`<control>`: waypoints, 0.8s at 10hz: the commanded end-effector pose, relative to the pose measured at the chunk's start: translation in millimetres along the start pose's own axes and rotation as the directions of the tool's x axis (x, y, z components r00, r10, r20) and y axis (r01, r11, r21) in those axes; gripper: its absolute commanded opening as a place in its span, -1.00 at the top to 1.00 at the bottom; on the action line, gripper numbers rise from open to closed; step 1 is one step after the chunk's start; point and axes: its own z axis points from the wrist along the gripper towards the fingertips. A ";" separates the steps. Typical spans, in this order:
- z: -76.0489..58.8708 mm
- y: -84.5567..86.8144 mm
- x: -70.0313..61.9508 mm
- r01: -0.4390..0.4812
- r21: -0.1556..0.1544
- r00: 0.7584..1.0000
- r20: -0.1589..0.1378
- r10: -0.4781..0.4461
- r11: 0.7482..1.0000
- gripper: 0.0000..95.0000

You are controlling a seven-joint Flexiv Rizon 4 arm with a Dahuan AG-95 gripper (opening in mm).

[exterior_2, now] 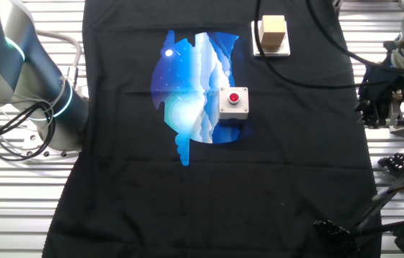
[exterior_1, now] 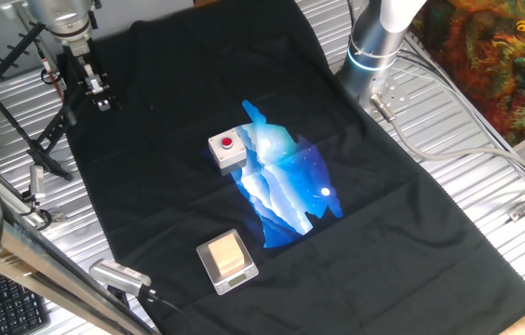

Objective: Place the brush on the pen rack

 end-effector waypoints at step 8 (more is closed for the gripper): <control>-0.5 -0.2 -1.0 0.008 0.003 1.000 0.020 -0.008 1.000 0.60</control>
